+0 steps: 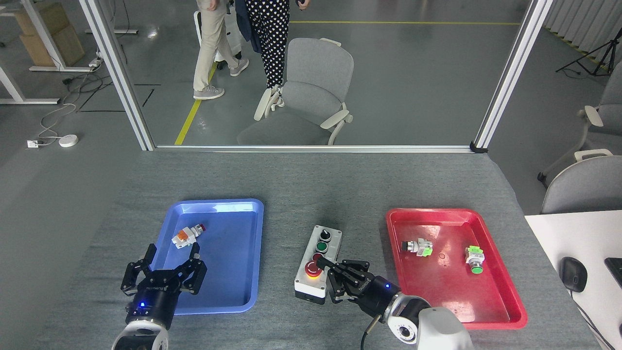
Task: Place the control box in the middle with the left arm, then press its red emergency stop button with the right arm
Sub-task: 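Reach the right gripper to the control box and press its red button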
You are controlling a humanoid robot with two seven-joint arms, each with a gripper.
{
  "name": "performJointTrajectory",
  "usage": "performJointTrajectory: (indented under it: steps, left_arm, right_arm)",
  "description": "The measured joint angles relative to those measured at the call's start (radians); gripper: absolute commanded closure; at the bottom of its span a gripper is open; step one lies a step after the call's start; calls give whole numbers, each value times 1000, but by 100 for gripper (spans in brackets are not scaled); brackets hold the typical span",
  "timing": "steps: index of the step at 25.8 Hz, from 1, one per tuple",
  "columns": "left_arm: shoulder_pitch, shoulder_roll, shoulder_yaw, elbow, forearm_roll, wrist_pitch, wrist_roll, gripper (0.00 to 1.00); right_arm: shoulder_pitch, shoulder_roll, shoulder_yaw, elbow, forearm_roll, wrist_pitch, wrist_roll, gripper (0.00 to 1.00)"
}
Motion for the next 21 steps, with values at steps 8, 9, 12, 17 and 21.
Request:
performJointTrajectory:
  steps: [8, 9, 12, 17, 21]
  left_arm:
    - [15, -8, 3, -20, 1, 0, -6, 1]
    - [16, -9, 3, -24, 1, 2, -7, 1]
    - [18, -10, 4, -36, 1, 6, -8, 1]
    - [18, -10, 7, -45, 0, 13, -9, 1]
    - [20, -10, 18, -49, -2, 15, -9, 1]
  right_arm:
    - [0, 19, -1, 25, -2, 26, -3, 100]
    - [0, 22, -1, 29, -1, 30, -3, 100]
    - [0, 32, -1, 36, 0, 34, -5, 100]
    - [0, 44, 0, 41, 0, 38, -5, 100]
    - [0, 54, 1, 58, 0, 39, -7, 100]
